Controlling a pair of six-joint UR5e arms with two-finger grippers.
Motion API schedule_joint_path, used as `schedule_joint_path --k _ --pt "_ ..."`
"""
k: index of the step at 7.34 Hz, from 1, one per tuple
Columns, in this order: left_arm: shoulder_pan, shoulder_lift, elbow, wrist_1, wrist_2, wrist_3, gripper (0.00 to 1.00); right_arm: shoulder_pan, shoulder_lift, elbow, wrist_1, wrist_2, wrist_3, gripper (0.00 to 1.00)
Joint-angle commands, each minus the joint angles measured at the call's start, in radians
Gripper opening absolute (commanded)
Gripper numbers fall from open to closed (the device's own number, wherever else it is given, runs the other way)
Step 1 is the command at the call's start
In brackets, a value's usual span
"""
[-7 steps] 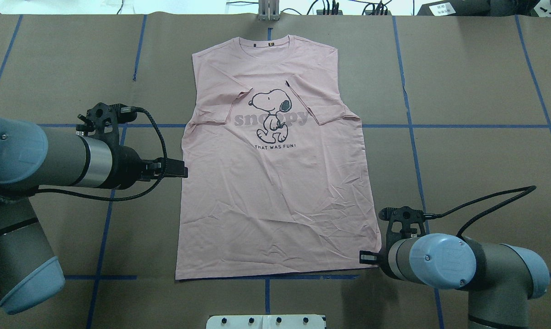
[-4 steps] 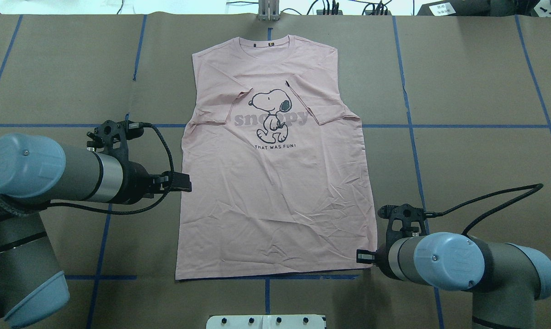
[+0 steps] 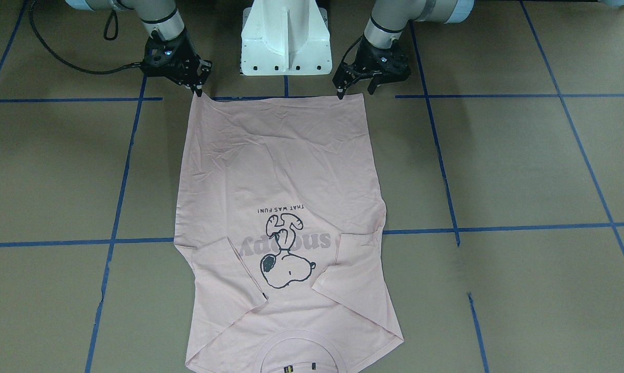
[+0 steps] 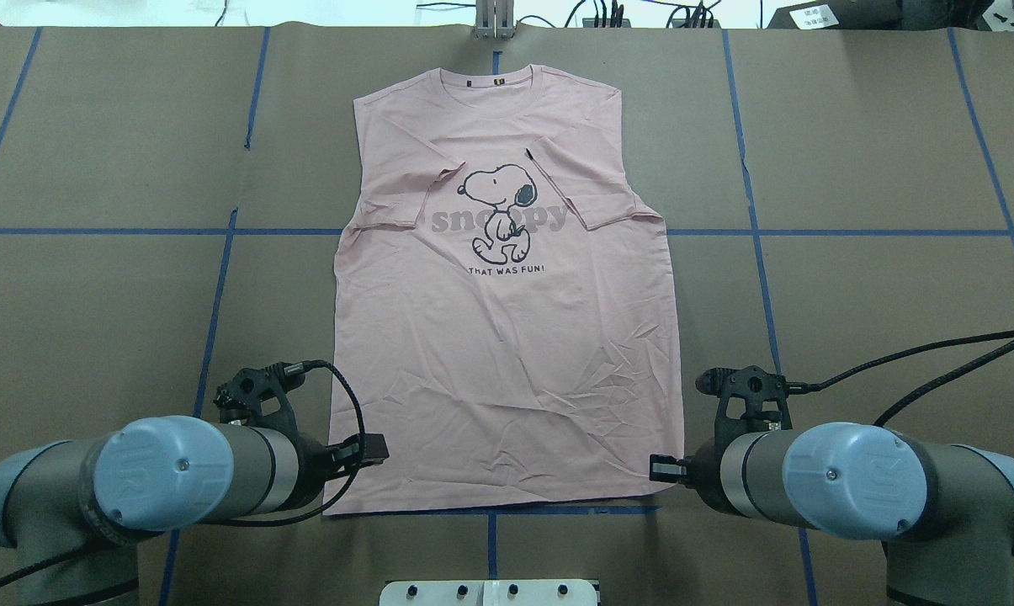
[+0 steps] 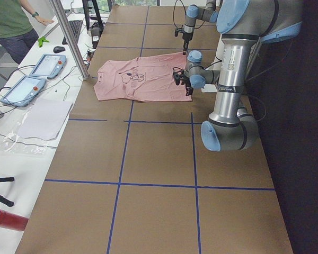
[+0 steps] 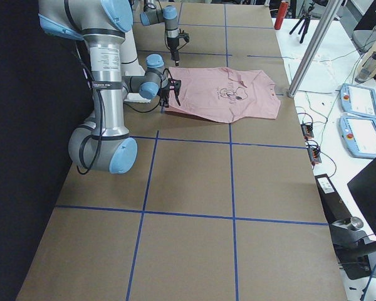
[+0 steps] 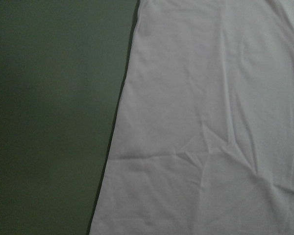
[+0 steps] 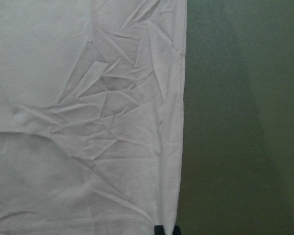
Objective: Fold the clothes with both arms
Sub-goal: 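Grasp the hem corners nearest the robot with both grippers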
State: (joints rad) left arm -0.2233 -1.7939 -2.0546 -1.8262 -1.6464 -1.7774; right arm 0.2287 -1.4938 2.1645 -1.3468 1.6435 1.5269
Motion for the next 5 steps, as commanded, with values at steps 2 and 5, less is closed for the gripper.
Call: schedule_joint_path --k 2,5 --pt "0.051 0.002 0.023 0.045 0.042 -0.065 0.98 -0.003 0.003 -0.003 0.0 -0.001 -0.001 0.0" --pt "0.056 -0.002 0.065 0.045 0.045 -0.071 0.98 0.0 0.001 -0.003 0.0 -0.001 -0.004 0.0"
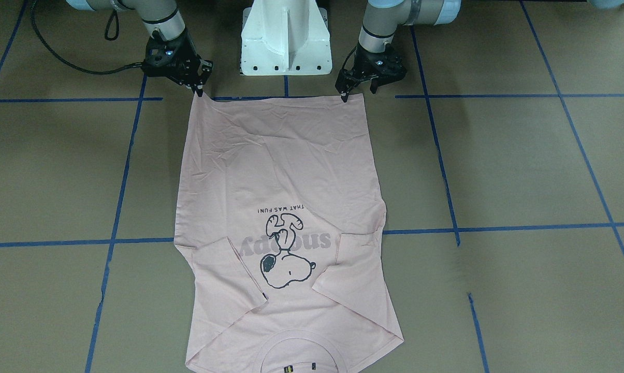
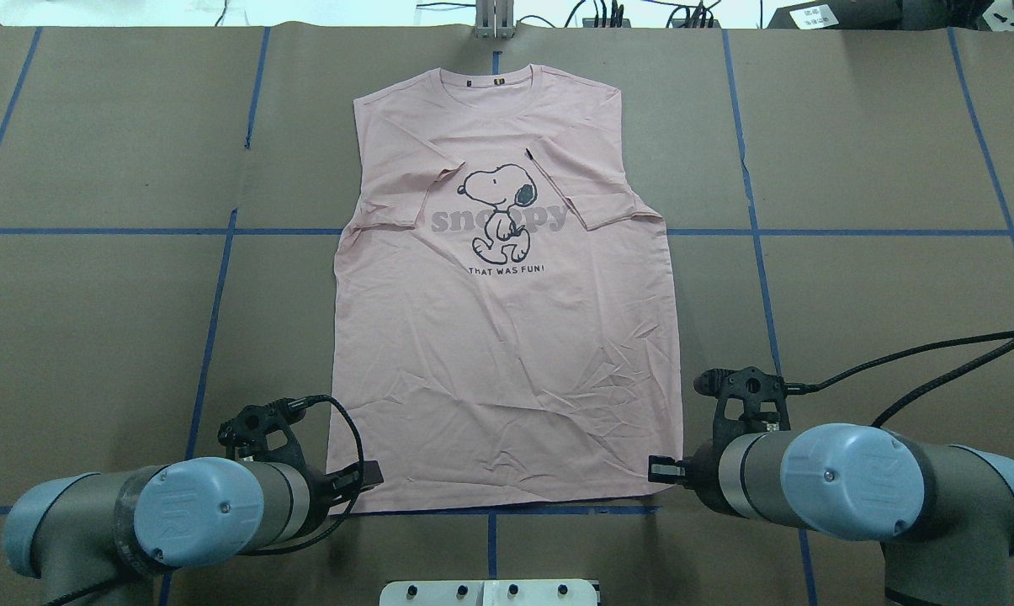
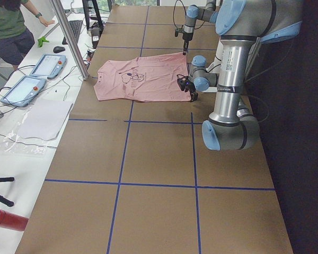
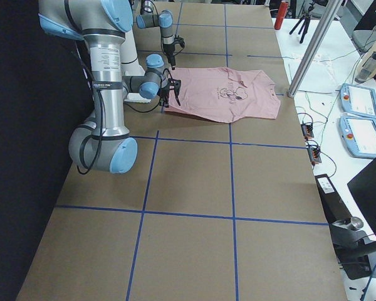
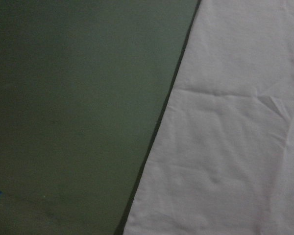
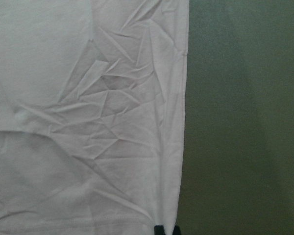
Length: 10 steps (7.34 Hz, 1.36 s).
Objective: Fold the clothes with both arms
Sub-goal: 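Grasp the hem corners nearest the robot with both grippers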
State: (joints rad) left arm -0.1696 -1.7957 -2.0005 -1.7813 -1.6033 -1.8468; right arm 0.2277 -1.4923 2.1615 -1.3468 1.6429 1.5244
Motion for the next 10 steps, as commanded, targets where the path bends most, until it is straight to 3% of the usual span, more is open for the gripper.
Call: schedule_joint_path --k 1,2,4,5,7,10 --pt "0.002 -0.002 0.011 0.0 0.002 -0.002 0.93 0.001 0.0 0.0 0.0 0.0 -0.001 0.0" --pt "0.002 -0.004 0.008 0.0 0.0 -0.003 0.78 0.001 0.0 0.0 0.0 0.0 -0.001 0.0" --pt "0.002 -0.005 0.008 0.0 0.002 -0.002 0.08 0.001 0.0 0.0 0.0 0.0 -0.003 0.0" --pt "0.002 -0.005 0.008 0.0 0.002 -0.002 0.0 0.002 -0.003 -0.002 0.002 0.001 -0.004 0.0" --pt "0.001 -0.007 -0.004 0.023 0.0 0.0 0.0 -0.001 0.0 -0.005 0.002 0.002 -0.004 0.0" --pt "0.001 -0.02 -0.11 0.152 -0.01 0.014 0.0 0.007 -0.023 0.038 0.002 0.015 0.005 0.0"
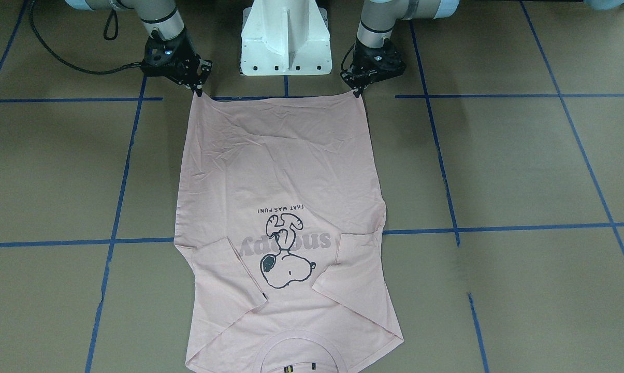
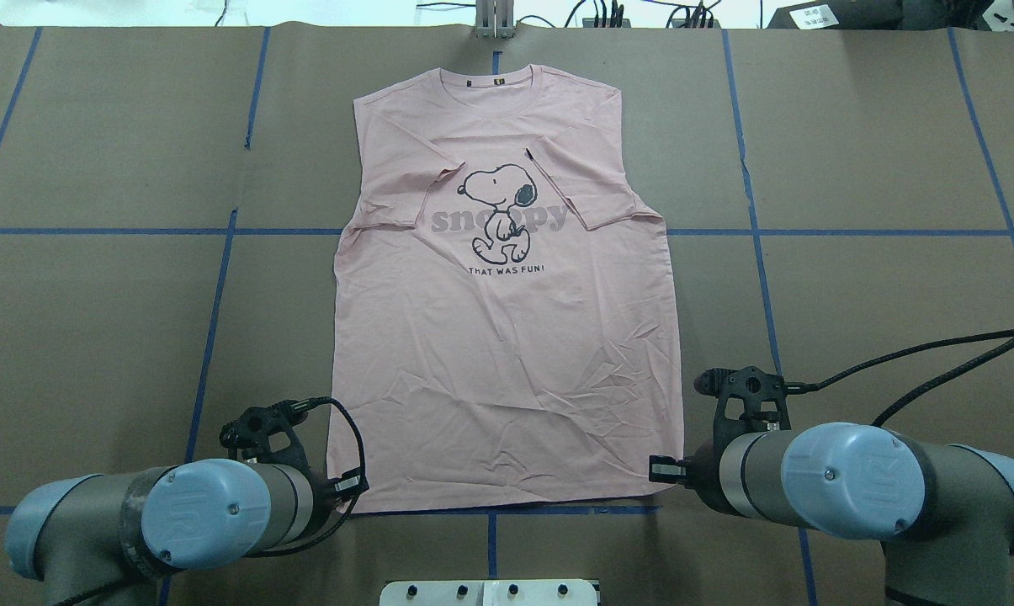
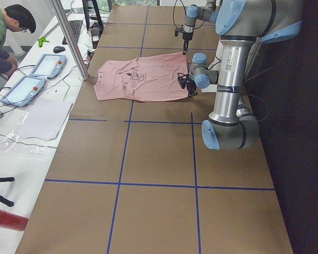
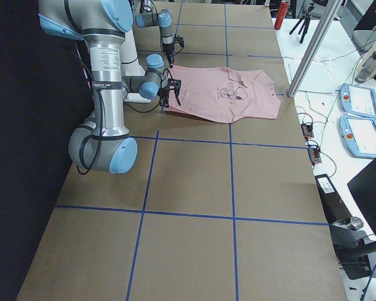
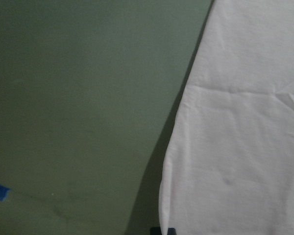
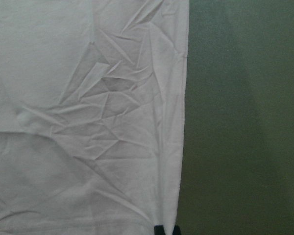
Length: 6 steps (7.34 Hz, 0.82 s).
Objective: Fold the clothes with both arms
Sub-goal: 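Grasp the hem corners nearest the robot with both grippers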
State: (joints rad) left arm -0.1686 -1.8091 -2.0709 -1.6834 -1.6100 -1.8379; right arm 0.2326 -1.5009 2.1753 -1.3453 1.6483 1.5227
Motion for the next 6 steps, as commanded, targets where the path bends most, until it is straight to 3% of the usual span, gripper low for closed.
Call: schedule_joint_path --k 1,4,6 --pt "0.001 -0.012 -0.092 0.073 -0.002 0.005 0.0 0.002 -0.021 0.044 -0.002 0.057 0.008 0.0" --pt "0.143 -0.007 -0.424 0.296 -0.008 0.069 0.0 -0.07 -0.185 0.255 -0.002 0.235 0.013 0.0" --pt "0.17 -0.001 -0.453 0.32 -0.008 0.071 0.0 -0.102 -0.183 0.278 -0.002 0.242 0.048 0.0"
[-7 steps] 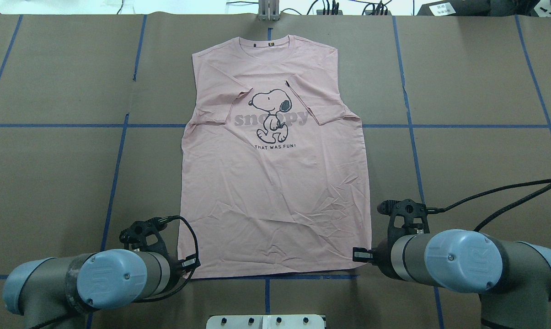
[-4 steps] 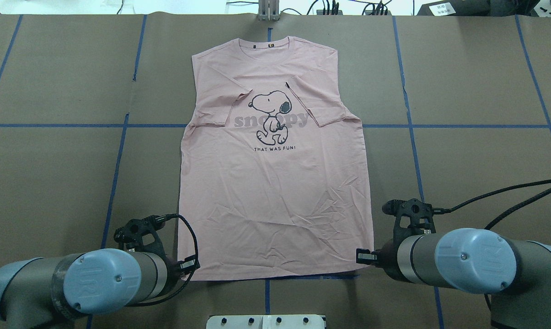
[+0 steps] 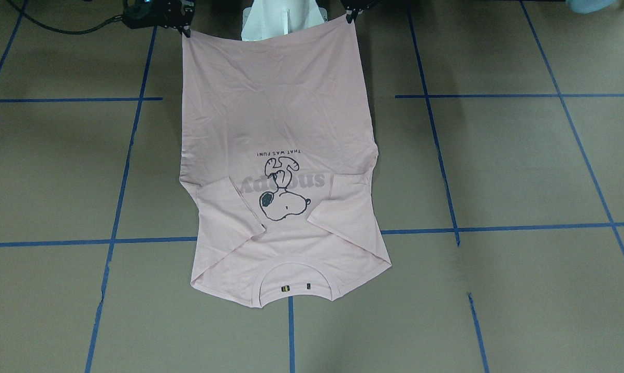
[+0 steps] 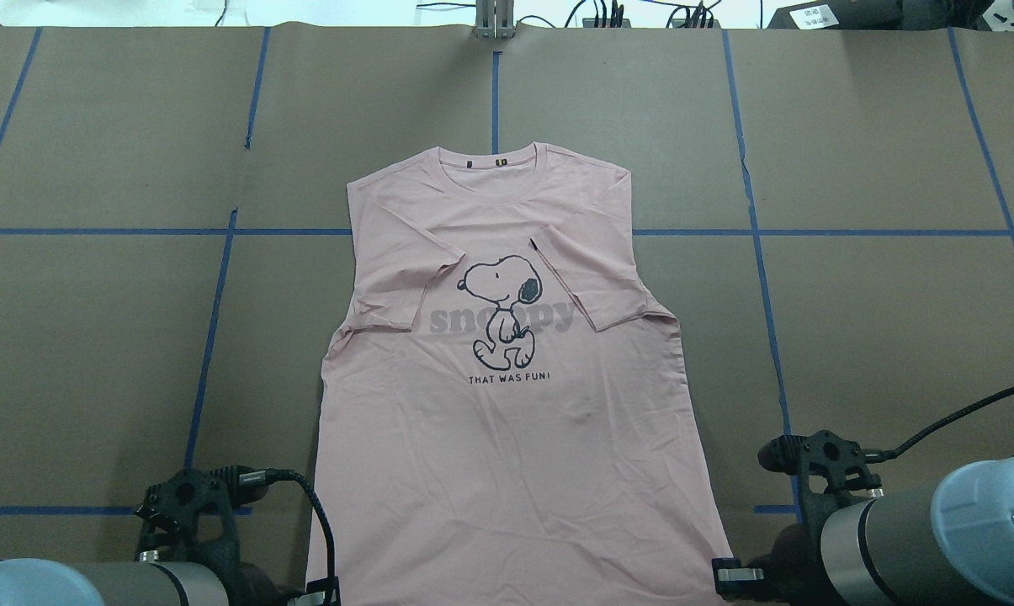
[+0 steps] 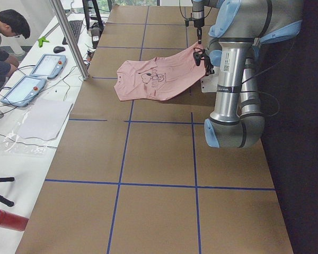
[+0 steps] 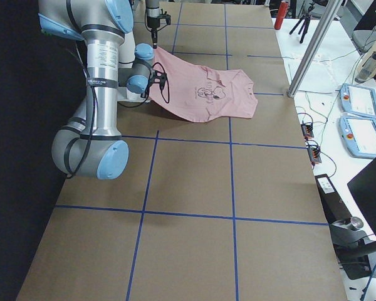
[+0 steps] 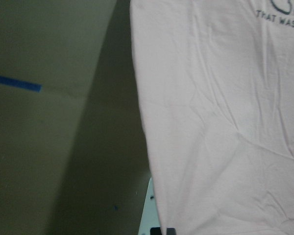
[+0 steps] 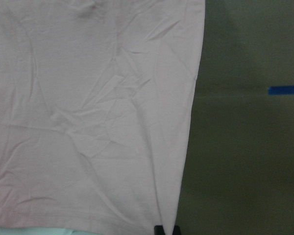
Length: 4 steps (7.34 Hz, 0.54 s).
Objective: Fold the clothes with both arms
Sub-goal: 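Lift the hem with both grippers and fold it toward the collar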
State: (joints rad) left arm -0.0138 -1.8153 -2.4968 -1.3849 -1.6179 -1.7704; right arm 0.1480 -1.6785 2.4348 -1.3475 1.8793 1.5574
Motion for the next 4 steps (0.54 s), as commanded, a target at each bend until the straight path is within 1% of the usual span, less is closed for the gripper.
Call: schedule_joint_path --k 1,2,3,4 --pt "0.0 0.001 -0.011 0.021 0.0 0.031 0.0 0.028 0.006 0.003 0.001 0.006 0.01 0.0" --pt "-0.05 -0.005 0.013 0.02 0.0 0.089 0.0 0.144 0.072 -0.058 0.001 0.01 -0.028 0.0" --pt "-0.113 -0.012 0.048 0.017 0.001 0.176 0.0 0.235 0.154 -0.127 -0.001 0.014 -0.125 0.0" --pt "-0.246 -0.036 0.109 0.014 -0.01 0.301 0.0 0.327 0.245 -0.228 -0.001 0.014 -0.236 0.0"
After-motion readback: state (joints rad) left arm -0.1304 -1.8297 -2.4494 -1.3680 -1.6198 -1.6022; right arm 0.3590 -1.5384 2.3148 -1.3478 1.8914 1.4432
